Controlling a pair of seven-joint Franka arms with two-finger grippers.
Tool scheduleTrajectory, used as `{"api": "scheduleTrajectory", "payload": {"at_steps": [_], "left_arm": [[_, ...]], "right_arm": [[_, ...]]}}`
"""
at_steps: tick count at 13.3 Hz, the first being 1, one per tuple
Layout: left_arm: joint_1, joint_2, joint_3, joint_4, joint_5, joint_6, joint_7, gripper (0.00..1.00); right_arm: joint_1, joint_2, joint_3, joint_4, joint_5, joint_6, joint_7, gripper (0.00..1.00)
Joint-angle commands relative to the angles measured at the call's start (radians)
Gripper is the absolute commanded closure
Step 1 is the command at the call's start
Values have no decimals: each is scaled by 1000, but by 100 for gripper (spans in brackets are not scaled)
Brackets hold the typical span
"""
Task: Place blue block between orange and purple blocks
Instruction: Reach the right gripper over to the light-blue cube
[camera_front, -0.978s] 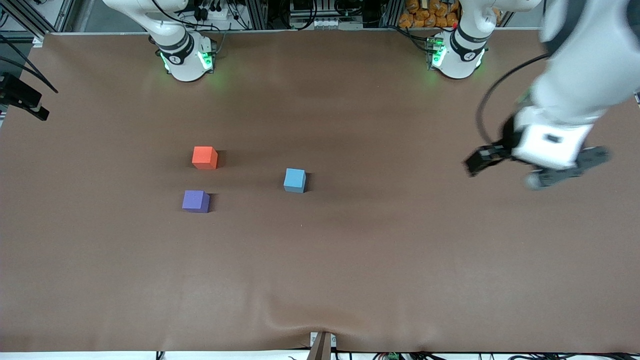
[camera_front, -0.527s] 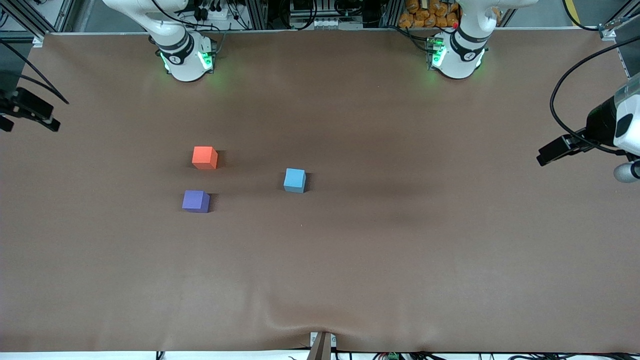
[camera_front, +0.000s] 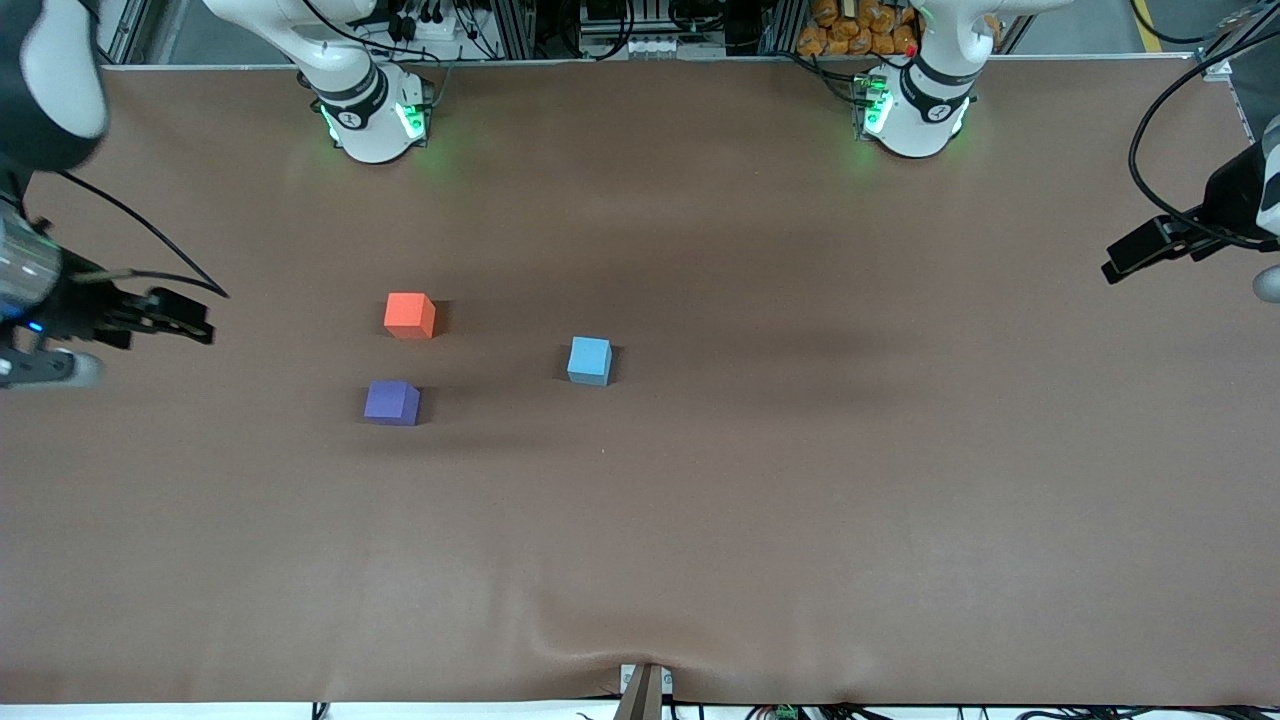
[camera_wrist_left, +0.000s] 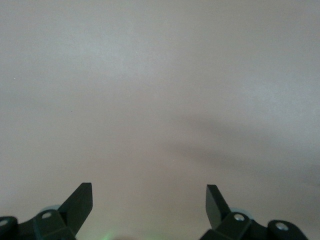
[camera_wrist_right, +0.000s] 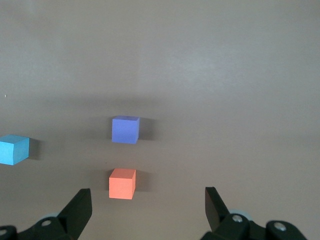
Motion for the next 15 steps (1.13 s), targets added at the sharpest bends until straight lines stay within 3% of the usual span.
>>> {"api": "scheduleTrajectory", "payload": {"at_steps": [1, 6, 15], "left_arm": [[15, -39, -12, -61, 5, 27, 13, 0], [20, -43, -13, -60, 27, 35, 13, 0], [18, -50, -16, -55, 28, 12, 16, 0]], "right_arm": [[54, 32, -5, 16, 12, 22, 39, 0], [160, 133, -3, 20, 71, 86, 279, 0], [364, 334, -5, 8, 58, 348, 522, 0]]}}
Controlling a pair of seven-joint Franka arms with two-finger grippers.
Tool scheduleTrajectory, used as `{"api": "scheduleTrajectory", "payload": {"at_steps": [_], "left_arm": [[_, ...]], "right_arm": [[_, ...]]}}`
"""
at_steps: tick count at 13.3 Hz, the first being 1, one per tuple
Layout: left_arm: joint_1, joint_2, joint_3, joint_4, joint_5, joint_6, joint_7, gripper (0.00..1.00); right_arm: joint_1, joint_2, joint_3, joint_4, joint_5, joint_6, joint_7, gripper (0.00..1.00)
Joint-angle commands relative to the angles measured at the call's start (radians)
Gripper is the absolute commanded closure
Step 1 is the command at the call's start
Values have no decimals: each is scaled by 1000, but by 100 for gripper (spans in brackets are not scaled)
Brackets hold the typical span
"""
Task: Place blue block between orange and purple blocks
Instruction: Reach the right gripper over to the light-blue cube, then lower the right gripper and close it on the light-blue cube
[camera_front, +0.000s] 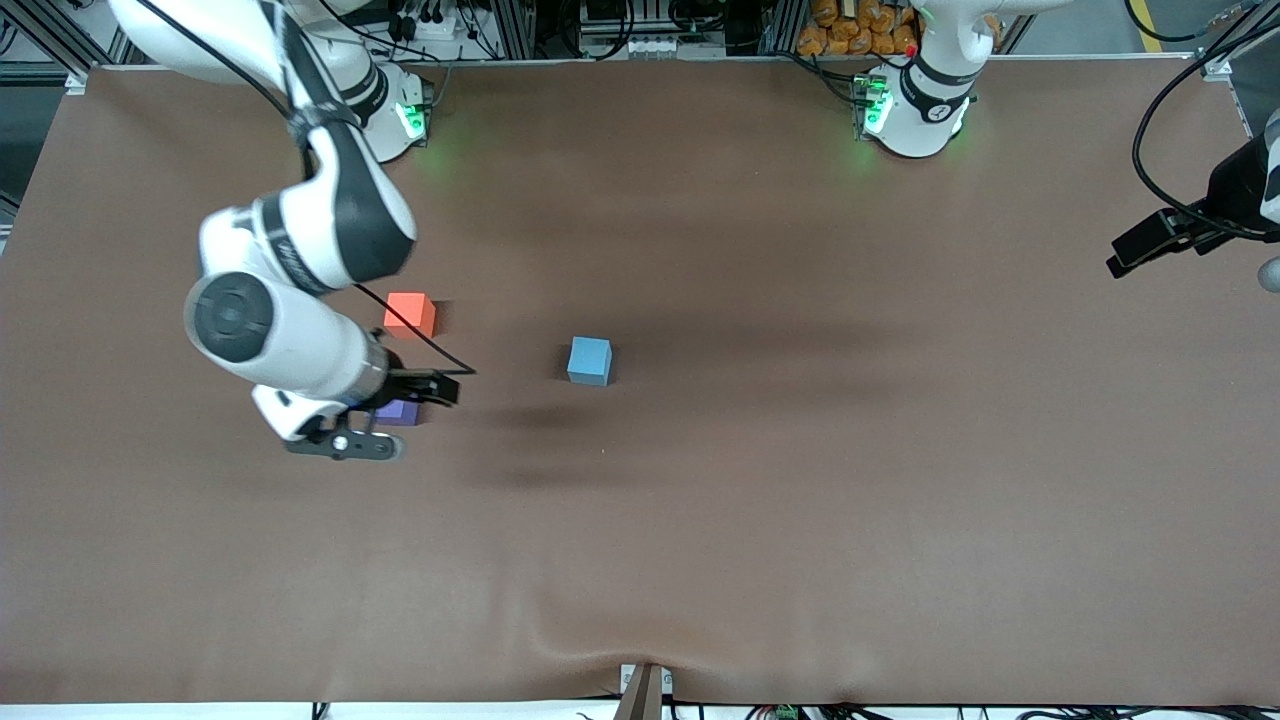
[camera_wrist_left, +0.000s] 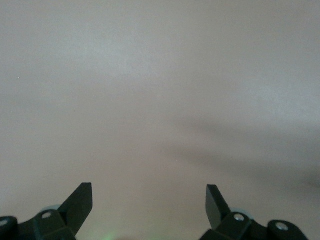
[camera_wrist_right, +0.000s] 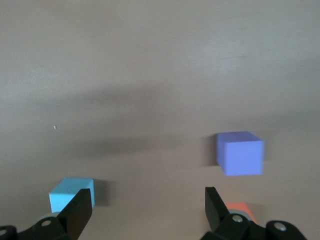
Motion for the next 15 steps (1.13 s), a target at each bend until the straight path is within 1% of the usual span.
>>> {"api": "scheduleTrajectory", "payload": {"at_steps": [1, 3, 6, 8, 12, 13, 15], "left_arm": [[5, -25, -13, -22, 21, -4, 16, 0], [4, -21, -42, -21, 25, -4, 8, 0], [2, -18, -64, -18, 36, 2, 1, 0], [4, -16, -64, -19, 36, 5, 1, 0], [5, -4, -64, -2, 36, 11, 1, 0], [5, -4, -64, -2, 36, 13, 1, 0], [8, -5, -64, -2, 36, 13, 1, 0]], "right_arm": [[67, 78, -9, 13, -1, 95, 67, 0], [105, 101, -9, 13, 0, 114, 67, 0], [176, 148, -7, 13, 8, 115, 62, 0], [238, 170, -9, 9, 9, 130, 79, 0], [272, 174, -7, -43, 6, 169, 97, 0], [288, 175, -9, -65, 8, 190, 99, 0], [298, 175, -7, -123, 9, 277, 105, 0]]}}
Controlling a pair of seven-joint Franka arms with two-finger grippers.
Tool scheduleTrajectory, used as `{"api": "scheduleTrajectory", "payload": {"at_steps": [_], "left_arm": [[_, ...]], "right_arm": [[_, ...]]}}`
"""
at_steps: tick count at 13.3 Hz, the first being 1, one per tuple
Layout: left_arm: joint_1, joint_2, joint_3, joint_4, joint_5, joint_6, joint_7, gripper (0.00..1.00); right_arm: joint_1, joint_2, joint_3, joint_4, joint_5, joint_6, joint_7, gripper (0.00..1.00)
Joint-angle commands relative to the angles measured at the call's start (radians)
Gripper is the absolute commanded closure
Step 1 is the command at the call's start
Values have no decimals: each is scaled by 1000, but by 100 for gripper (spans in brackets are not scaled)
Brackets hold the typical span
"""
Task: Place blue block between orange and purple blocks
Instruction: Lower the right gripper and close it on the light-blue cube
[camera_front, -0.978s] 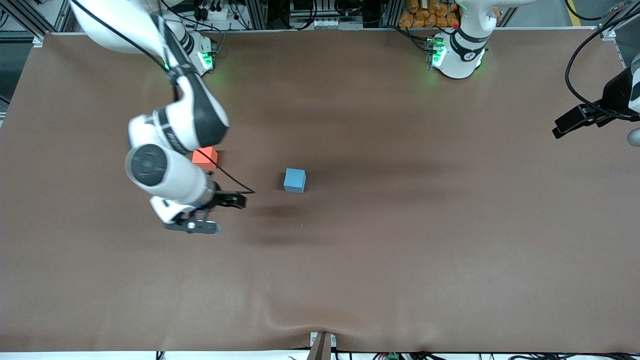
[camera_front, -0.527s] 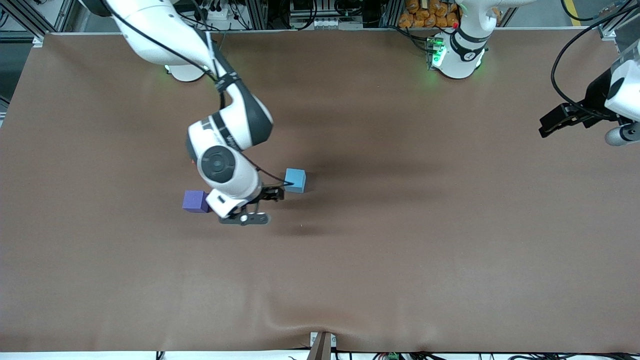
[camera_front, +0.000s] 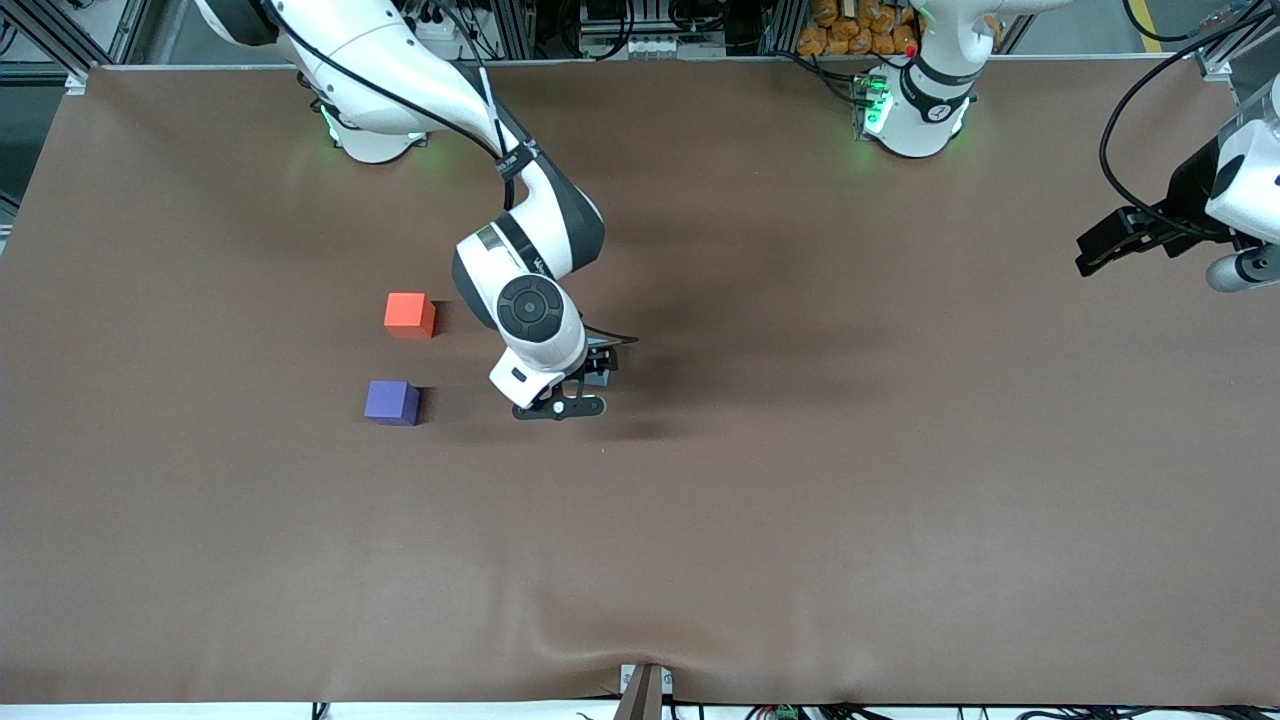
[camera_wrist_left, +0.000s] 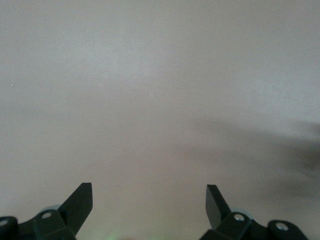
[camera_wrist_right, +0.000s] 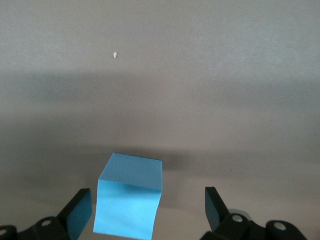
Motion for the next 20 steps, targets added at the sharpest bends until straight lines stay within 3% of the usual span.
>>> {"api": "scheduleTrajectory", "payload": {"at_steps": [1, 13, 14, 15, 20], "left_arm": [[8, -5, -7, 3, 23, 5, 1, 0], [10, -8, -7, 3, 23, 5, 1, 0], [10, -8, -7, 3, 23, 5, 1, 0], [10, -10, -7, 3, 23, 5, 2, 0], [11, -13, -5, 3, 21, 5, 1, 0]], "right_arm": [[26, -12, -8, -79, 8, 110, 33, 0], [72, -7, -10, -115, 7, 118, 116, 0], [72, -6, -8, -113, 8, 124, 117, 7], [72, -4, -8, -113, 8, 139, 129, 20], [75, -1, -8, -110, 8, 133, 176, 48]]}}
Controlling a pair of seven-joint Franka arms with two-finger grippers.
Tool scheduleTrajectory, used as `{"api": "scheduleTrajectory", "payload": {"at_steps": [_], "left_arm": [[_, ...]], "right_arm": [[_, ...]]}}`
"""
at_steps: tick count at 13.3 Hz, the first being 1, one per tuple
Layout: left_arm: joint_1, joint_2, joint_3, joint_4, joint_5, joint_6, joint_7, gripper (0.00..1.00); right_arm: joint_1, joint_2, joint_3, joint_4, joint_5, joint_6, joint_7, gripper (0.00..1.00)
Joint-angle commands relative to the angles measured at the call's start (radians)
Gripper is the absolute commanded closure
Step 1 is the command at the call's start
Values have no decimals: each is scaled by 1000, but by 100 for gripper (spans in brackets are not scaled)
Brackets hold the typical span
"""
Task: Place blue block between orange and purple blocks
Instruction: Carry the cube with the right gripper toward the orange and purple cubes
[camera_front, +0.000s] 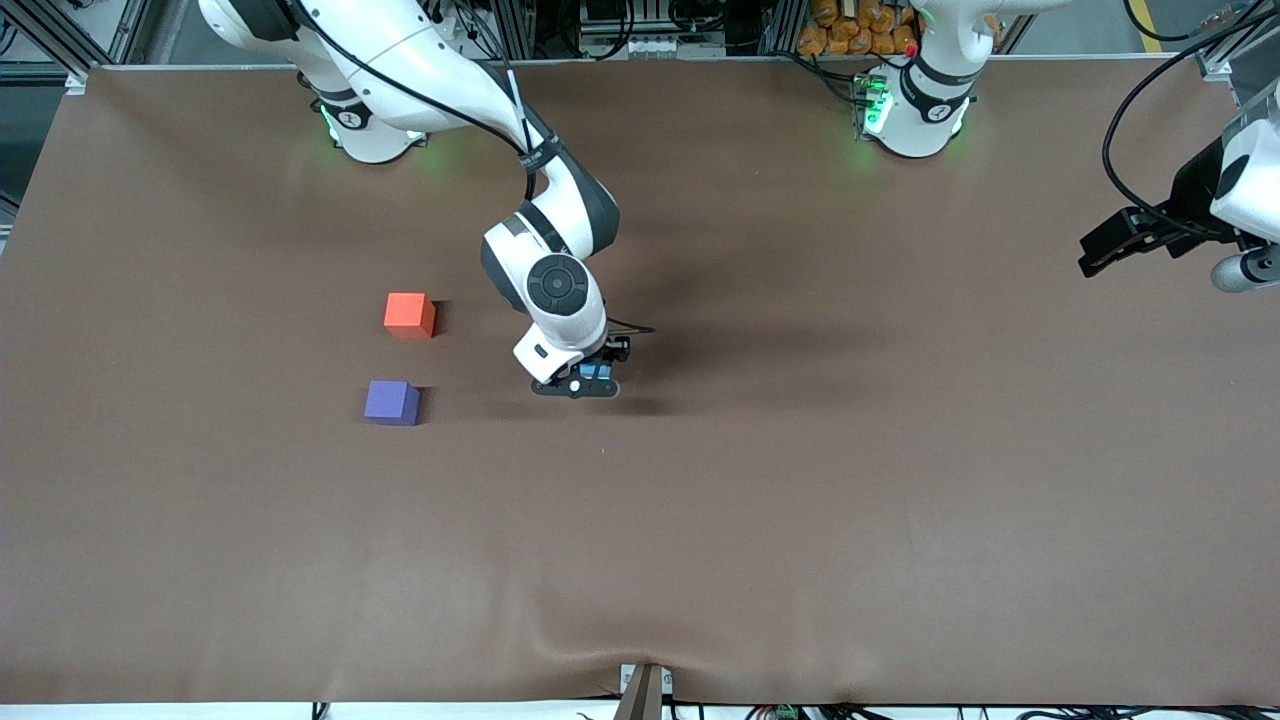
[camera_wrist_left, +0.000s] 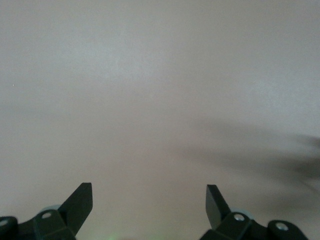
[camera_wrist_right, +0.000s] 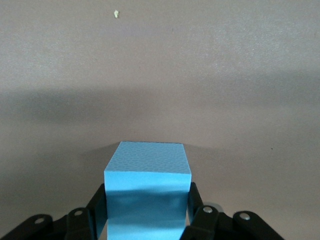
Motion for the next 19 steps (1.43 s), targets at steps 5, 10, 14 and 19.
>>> {"api": "scheduleTrajectory", "payload": {"at_steps": [5, 10, 14, 19], "left_arm": [[8, -13, -6, 2, 21, 5, 1, 0], [8, -15, -6, 2, 21, 5, 2, 0], [8, -18, -6, 2, 21, 3, 4, 0], [9, -22, -4, 2, 21, 3, 4, 0]], "right_arm": [[-12, -19, -10, 44, 11, -80, 17, 54], [-111, -112, -12, 67, 49, -155, -7, 54], [-214, -212, -12, 38, 51, -267, -113, 54], [-309, -350, -18, -150, 51, -264, -239, 54]]}}
